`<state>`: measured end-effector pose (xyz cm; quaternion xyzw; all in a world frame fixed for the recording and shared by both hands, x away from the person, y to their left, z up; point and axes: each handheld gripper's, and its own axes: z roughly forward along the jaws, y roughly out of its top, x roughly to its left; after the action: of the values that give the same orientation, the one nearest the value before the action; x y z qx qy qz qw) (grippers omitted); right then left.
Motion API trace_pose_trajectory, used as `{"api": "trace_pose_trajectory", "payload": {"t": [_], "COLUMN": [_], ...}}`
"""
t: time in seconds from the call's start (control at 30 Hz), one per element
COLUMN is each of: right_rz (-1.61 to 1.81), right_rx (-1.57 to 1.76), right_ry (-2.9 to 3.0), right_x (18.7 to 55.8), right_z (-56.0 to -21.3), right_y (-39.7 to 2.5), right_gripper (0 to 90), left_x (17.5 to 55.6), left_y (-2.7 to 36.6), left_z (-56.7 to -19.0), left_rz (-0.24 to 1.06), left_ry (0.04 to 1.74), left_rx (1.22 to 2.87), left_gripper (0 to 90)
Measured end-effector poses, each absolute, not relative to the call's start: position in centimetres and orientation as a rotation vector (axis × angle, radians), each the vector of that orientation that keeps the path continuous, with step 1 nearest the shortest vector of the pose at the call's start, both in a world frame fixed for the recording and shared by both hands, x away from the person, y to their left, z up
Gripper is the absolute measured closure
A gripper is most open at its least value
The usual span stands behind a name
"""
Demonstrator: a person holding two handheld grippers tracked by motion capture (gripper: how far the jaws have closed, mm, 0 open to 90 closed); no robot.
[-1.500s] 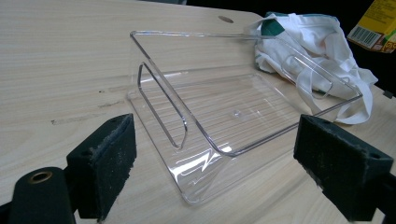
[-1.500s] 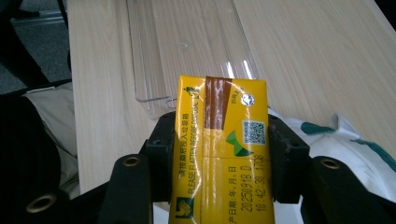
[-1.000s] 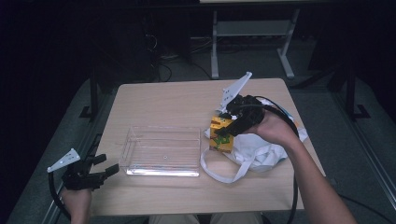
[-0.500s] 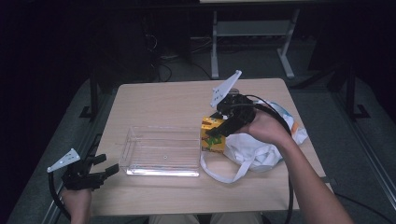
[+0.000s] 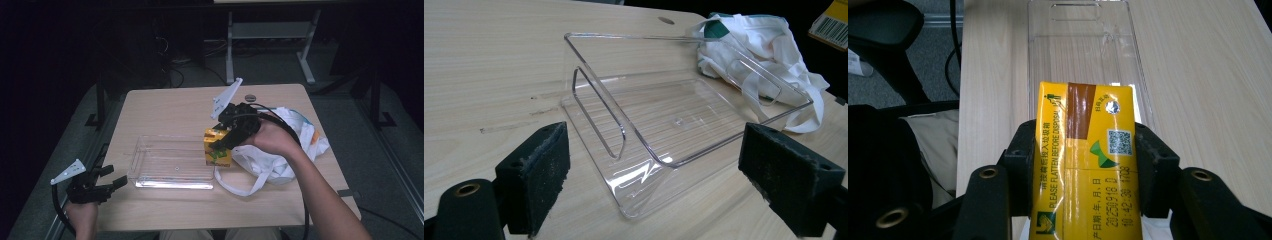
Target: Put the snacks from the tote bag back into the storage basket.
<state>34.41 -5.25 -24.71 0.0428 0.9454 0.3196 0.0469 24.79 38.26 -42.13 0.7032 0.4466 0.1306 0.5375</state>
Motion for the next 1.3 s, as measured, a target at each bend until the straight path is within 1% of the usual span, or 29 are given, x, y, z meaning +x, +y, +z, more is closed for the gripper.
{"api": "trace_pose_trajectory", "payload": {"t": [0.7,1.3], "right_rz": [0.964,0.950], "right_rx": [0.058,0.040], "right_ry": [2.927,2.955], "right_x": [34.5,34.8], "right_z": [-26.1,-27.3], "right_y": [-1.5,0.0], "right_gripper": [52.0,52.0], "left_x": [24.8,24.8], "left_y": [38.3,38.3], "left_z": [-42.2,-42.1], "left_rz": [0.308,0.307], "left_ry": [1.063,1.064], "left_rx": [1.671,1.669], "left_gripper": [12.7,12.6]}}
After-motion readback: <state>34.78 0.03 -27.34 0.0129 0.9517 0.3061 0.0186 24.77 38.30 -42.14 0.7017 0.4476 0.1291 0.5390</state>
